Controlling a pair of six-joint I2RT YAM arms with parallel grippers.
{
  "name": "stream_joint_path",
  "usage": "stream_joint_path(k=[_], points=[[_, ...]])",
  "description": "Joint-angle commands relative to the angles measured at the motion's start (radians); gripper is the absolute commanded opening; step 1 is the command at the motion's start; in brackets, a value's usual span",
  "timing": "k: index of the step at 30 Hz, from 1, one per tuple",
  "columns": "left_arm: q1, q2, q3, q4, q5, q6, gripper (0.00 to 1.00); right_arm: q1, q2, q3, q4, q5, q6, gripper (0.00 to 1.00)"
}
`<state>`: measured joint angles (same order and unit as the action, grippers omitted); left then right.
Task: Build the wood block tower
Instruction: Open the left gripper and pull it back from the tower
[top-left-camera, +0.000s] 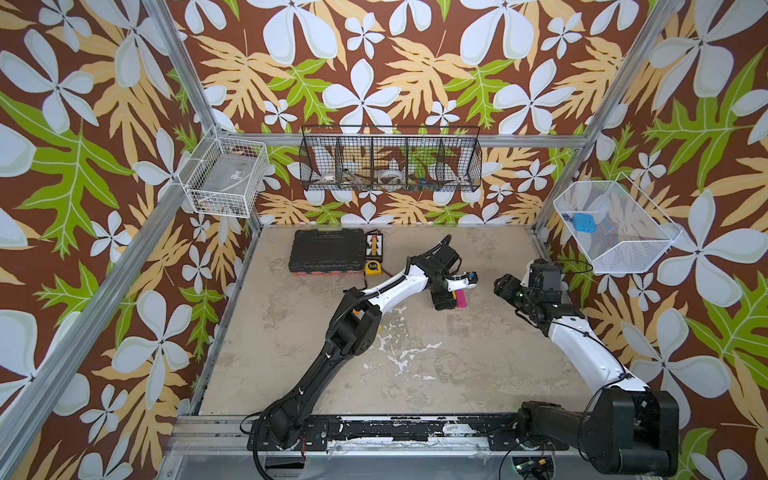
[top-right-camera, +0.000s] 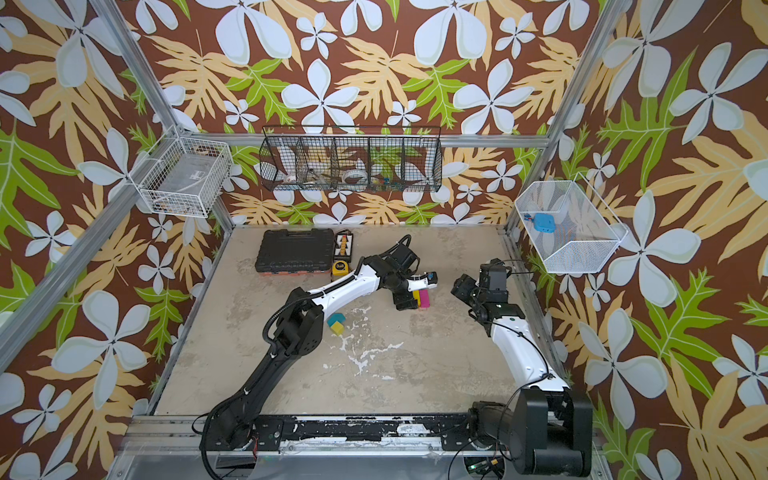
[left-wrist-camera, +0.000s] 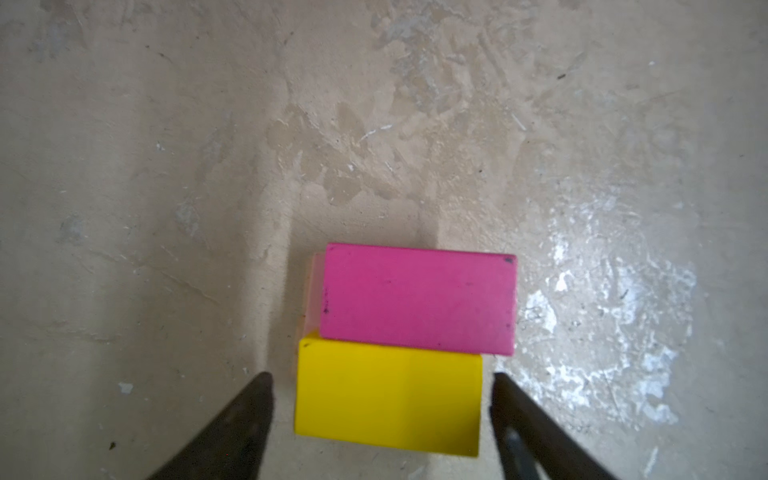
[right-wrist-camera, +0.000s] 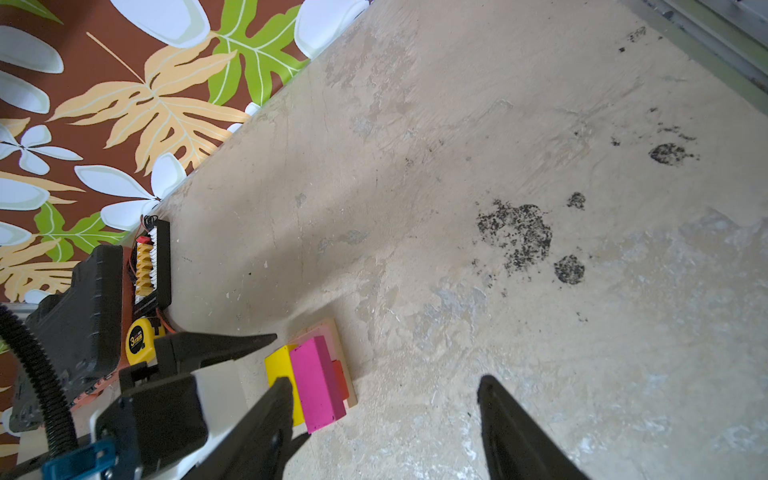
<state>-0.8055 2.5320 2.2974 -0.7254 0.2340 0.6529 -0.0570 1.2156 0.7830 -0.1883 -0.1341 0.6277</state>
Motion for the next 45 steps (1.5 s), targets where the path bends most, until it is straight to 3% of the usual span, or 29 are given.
stream_joint_path(k=[1,9,15,19,24,29,33,39,45], points=[[-0.001,-0.015,-0.005,0.010,0.002,-0.007,1.00,0.002,0.002,0.004,0.004,-0.005,0.003,0.70],[0.000,-0.108,-0.065,0.033,0.053,-0.028,1.00,0.001,0.061,-0.001,0.008,-0.014,0.014,0.71],[0.000,-0.314,-0.273,0.208,0.095,-0.152,1.00,0.003,0.161,-0.024,0.037,-0.087,0.031,0.64],[0.000,-0.514,-0.506,0.429,-0.038,-0.333,1.00,0.002,0.199,-0.055,0.069,-0.135,0.044,0.62],[0.001,-0.787,-0.840,0.732,-0.386,-0.656,1.00,0.008,0.238,-0.072,0.107,-0.180,0.057,0.60],[0.001,-1.058,-1.197,1.012,-0.419,-0.854,1.00,0.022,0.263,-0.065,0.111,-0.194,0.060,0.59],[0.003,-1.171,-1.351,1.033,-0.549,-1.049,1.00,0.048,0.272,-0.063,0.119,-0.201,0.066,0.59],[0.005,-1.261,-1.513,1.102,-0.543,-1.032,1.00,0.063,0.292,-0.044,0.108,-0.190,0.061,0.57],[0.005,-1.252,-1.609,1.186,-0.550,-0.981,1.00,0.074,0.316,-0.038,0.118,-0.200,0.059,0.57]])
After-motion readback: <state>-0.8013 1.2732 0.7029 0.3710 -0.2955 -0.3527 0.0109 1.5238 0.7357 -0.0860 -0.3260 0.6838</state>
